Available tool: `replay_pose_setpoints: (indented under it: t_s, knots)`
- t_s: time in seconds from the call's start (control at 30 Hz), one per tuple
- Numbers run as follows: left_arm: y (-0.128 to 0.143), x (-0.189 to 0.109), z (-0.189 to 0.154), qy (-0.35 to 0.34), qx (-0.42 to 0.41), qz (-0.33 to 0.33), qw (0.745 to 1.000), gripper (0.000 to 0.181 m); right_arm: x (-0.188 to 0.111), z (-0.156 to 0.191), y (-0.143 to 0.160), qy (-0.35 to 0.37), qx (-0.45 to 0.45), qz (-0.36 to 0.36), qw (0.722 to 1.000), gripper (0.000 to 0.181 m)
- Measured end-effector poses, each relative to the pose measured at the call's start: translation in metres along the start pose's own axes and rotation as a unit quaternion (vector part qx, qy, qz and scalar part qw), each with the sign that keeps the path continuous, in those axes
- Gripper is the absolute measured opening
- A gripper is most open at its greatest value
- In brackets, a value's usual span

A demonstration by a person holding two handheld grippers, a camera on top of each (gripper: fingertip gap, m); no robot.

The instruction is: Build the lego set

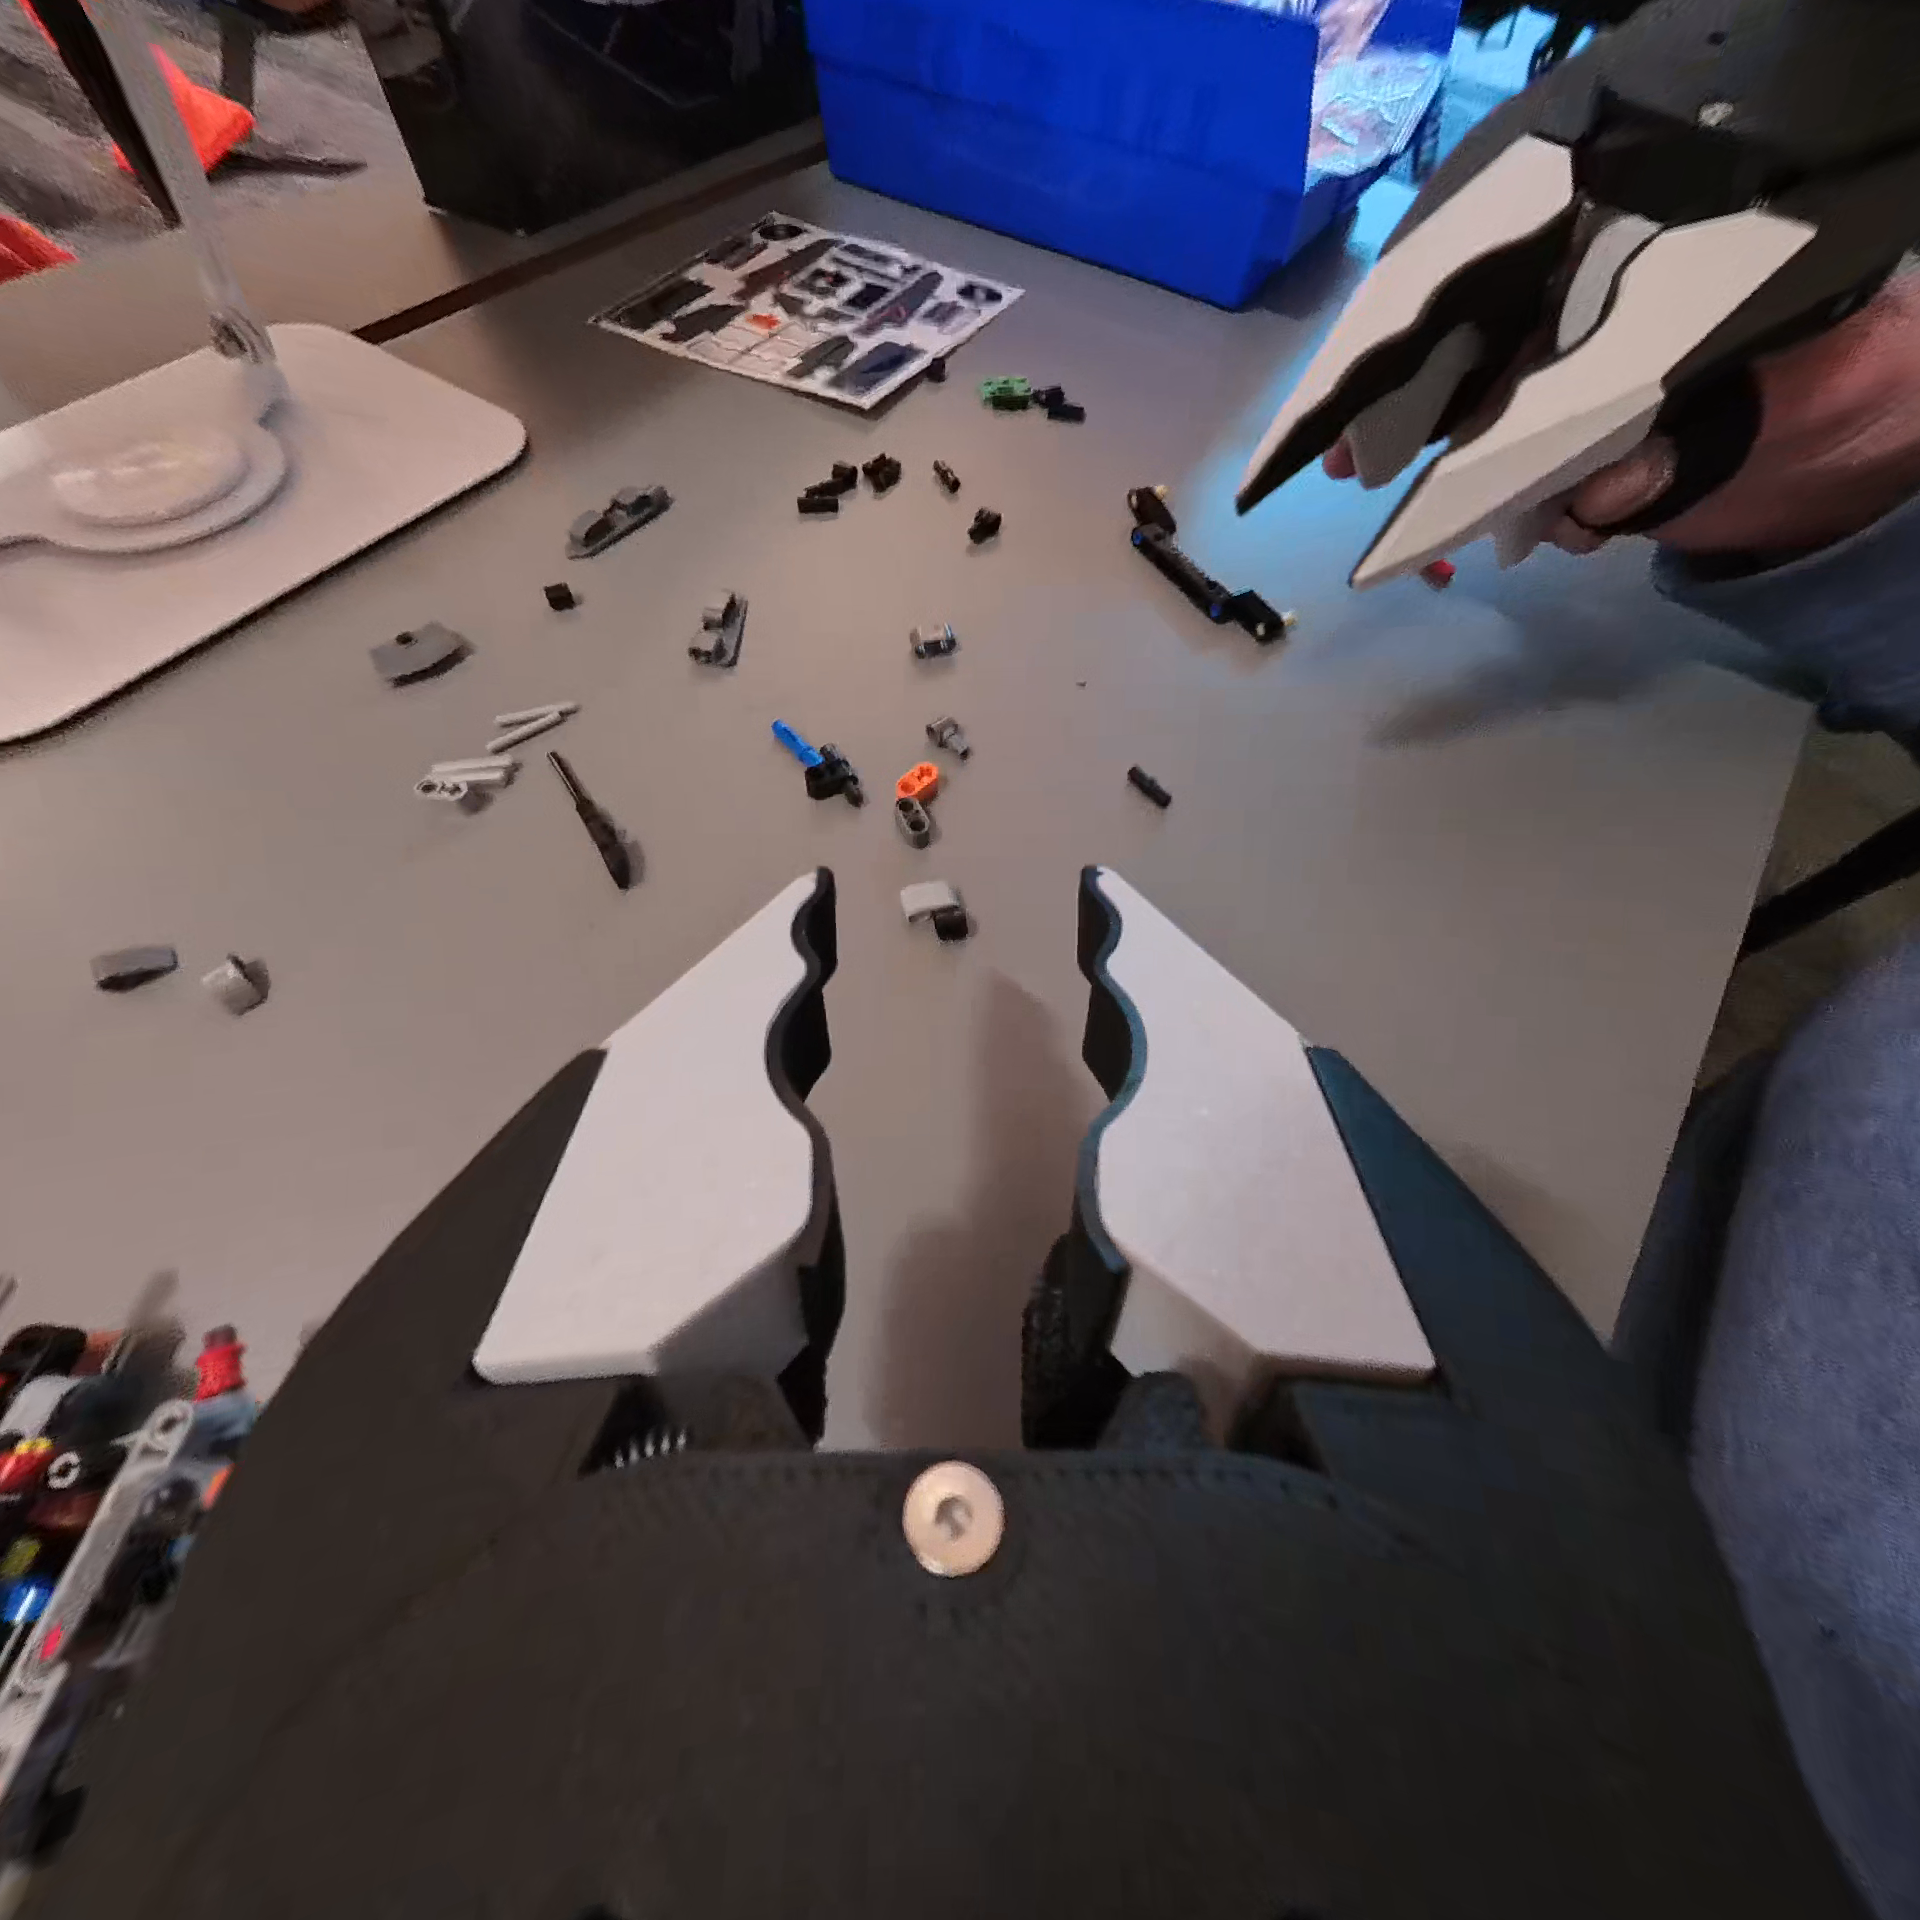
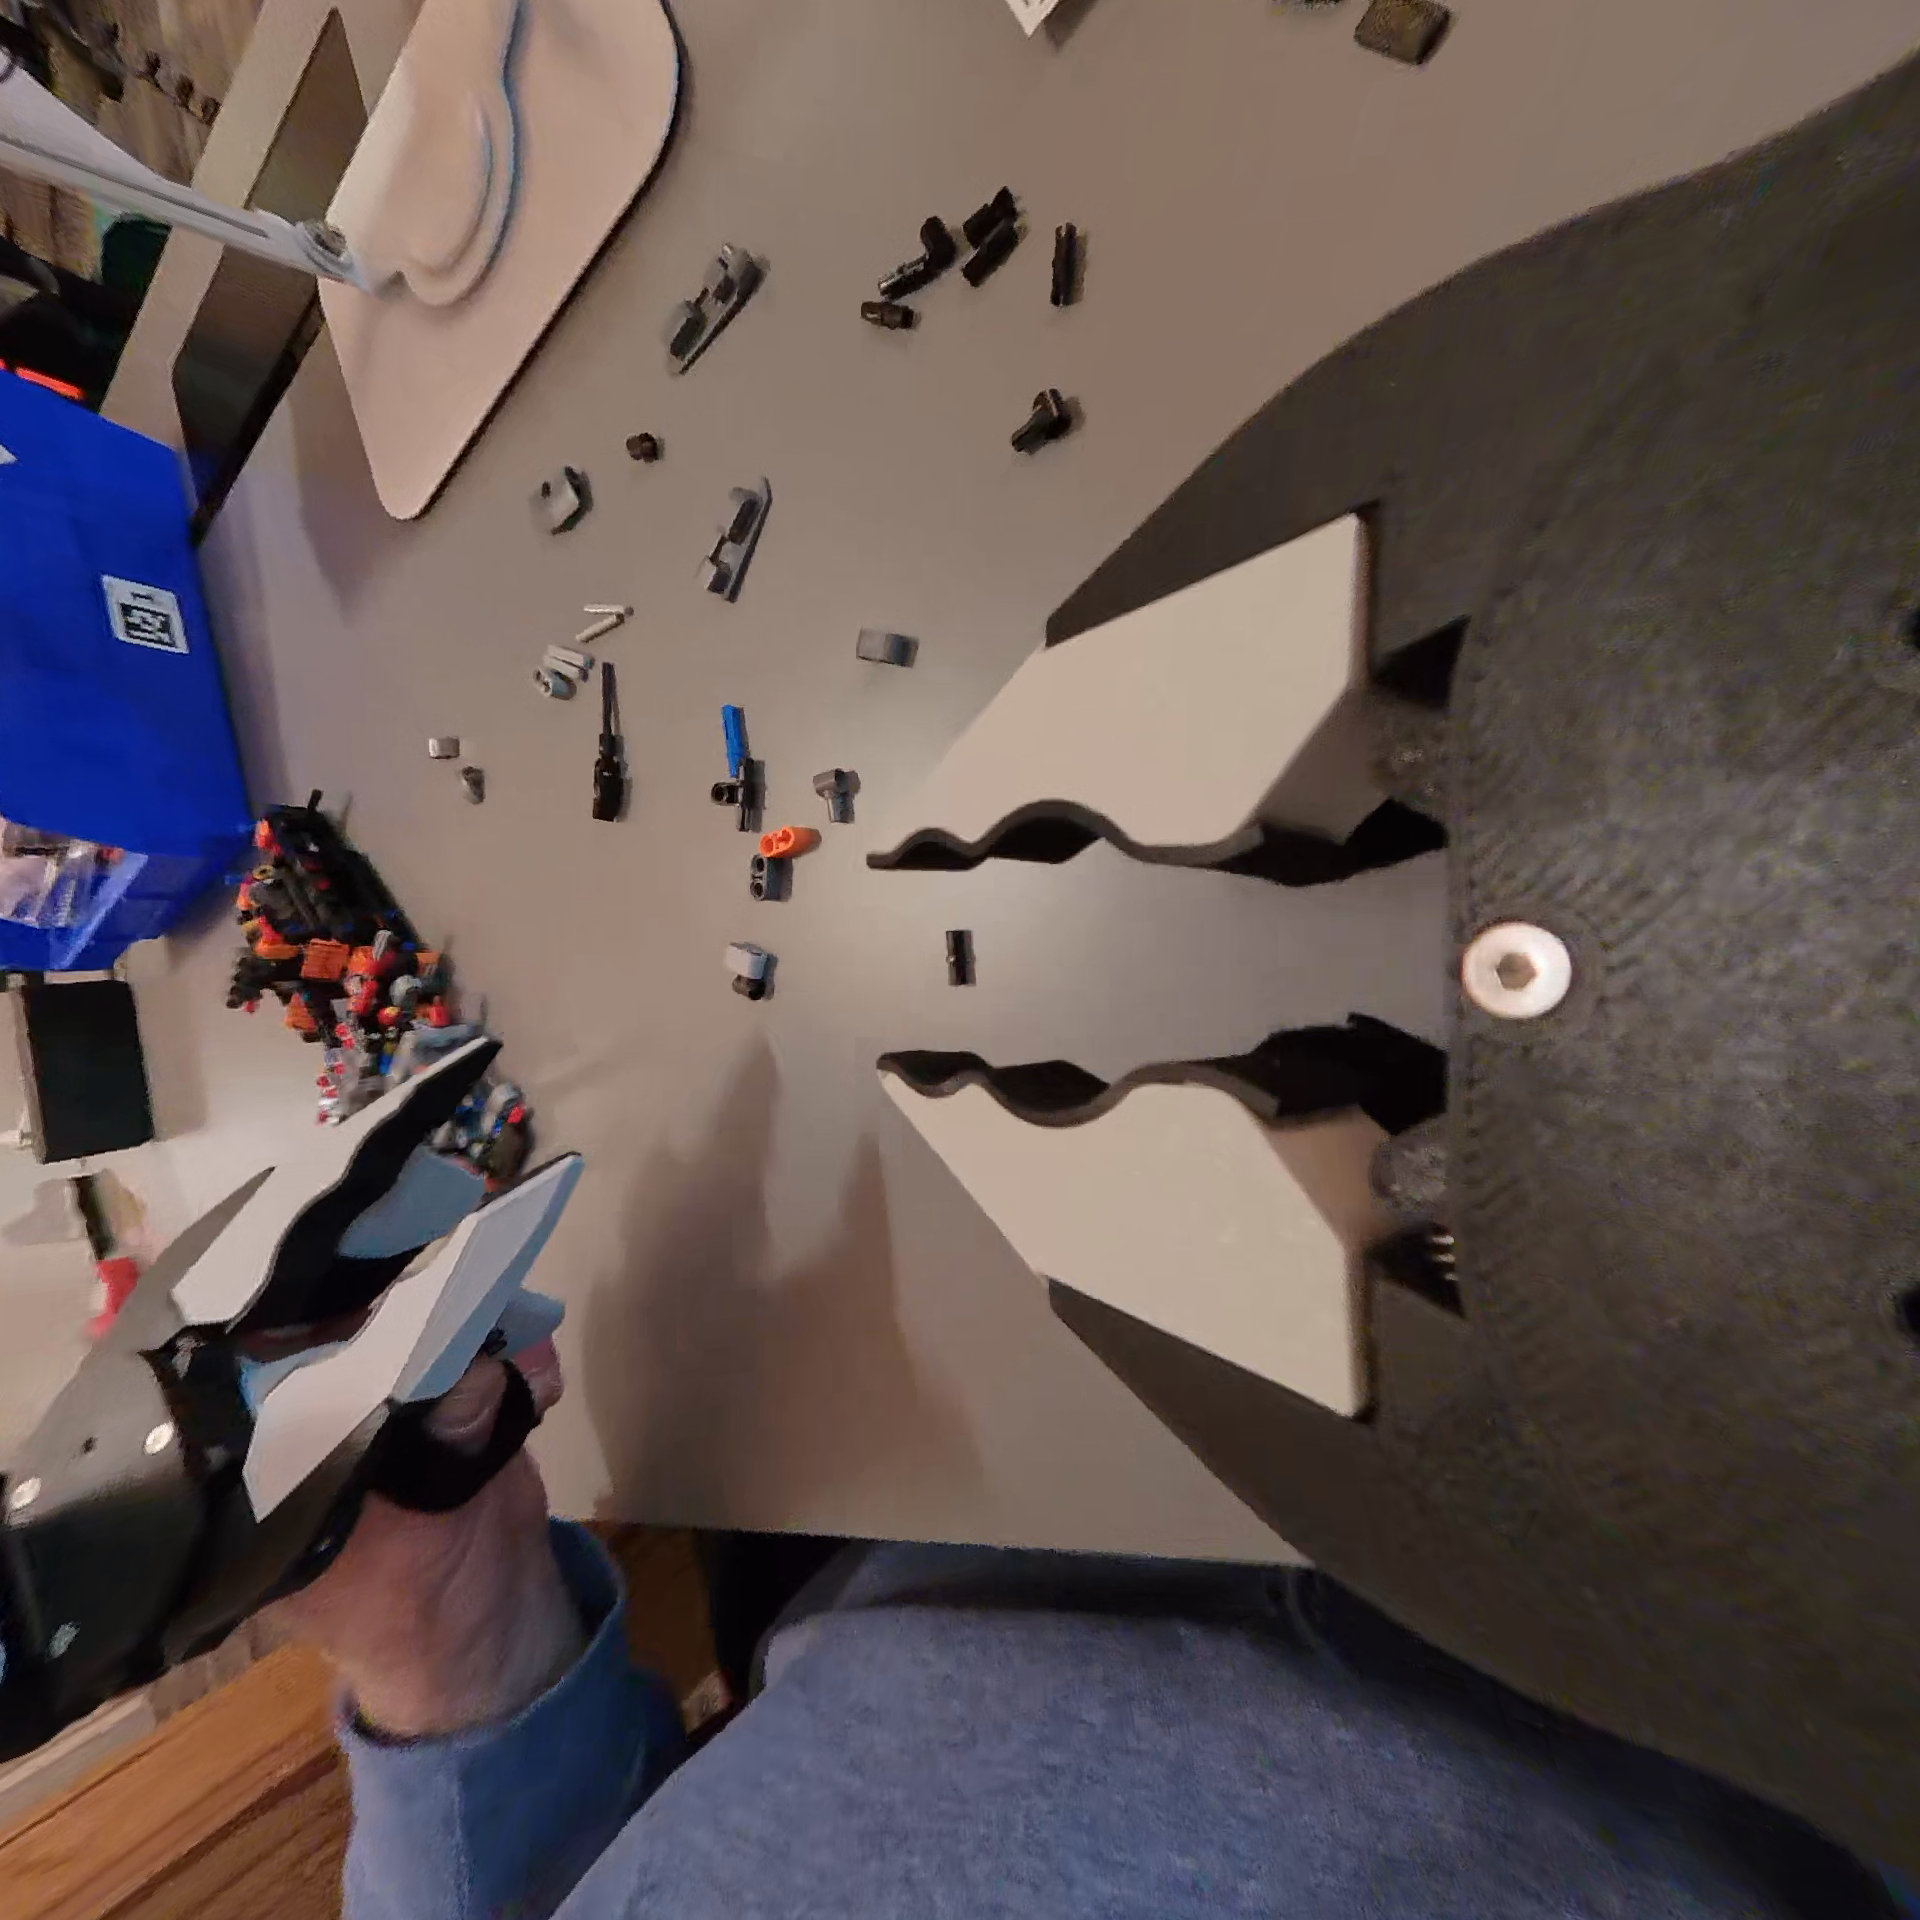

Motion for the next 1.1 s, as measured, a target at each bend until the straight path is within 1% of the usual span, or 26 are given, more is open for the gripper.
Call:
replay_pose_setpoints:
  t_s: [0.1,0.17,0.23,0.33,0.5,0.53,0.63,0.77,1.0,1.07,1.1]
  knots:
    - [0.015,0.006,-0.006,0.001,0.022,0.043,0.999,0.043,0.009,0.001,0.010,0.003,-0.024,0.040,0.999,0.031]
    - [0.019,0.014,-0.007,-0.005,0.036,0.062,0.997,0.043,0.017,0.003,0.018,0.003,-0.034,0.066,0.997,0.032]
    - [0.022,0.025,-0.009,0.001,0.031,0.081,0.996,0.043,0.024,0.002,0.028,0.003,-0.038,0.098,0.994,0.031]
    - [0.029,0.039,-0.002,-0.015,0.032,0.110,0.993,0.041,0.033,0.002,0.034,-0.009,-0.030,0.111,0.993,0.029]
    - [0.041,0.050,0.001,-0.027,0.030,0.145,0.989,0.030,0.040,0.001,0.044,-0.017,-0.020,0.137,0.990,0.027]
    - [0.043,0.052,0.002,-0.027,0.027,0.150,0.988,0.030,0.041,0.000,0.045,-0.015,-0.023,0.143,0.989,0.027]
    - [0.042,0.058,0.001,-0.019,0.024,0.150,0.988,0.031,0.041,-0.003,0.045,-0.019,-0.031,0.145,0.989,0.026]
    - [0.041,0.062,0.001,-0.016,0.032,0.152,0.988,0.024,0.044,-0.002,0.041,-0.051,-0.069,0.160,0.983,0.024]
    - [0.041,0.062,-0.003,0.008,0.055,0.148,0.987,0.014,0.049,-0.006,0.036,-0.138,-0.139,0.188,0.963,0.019]
    - [0.042,0.060,-0.005,0.018,0.061,0.149,0.987,0.014,0.050,-0.009,0.037,-0.161,-0.156,0.193,0.955,0.019]
    - [0.042,0.060,-0.005,0.023,0.060,0.149,0.987,0.018,0.050,-0.009,0.038,-0.172,-0.165,0.195,0.951,0.019]
Point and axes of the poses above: each gripper's, where its closed fingertips meet, x out along the fingers, y out of its underside, z = x × y across the jaws, the point moved 3 cm from there along -x, back along the fingers, and after that the axes turned 6 degrees about -z, right-handed, at the moved point
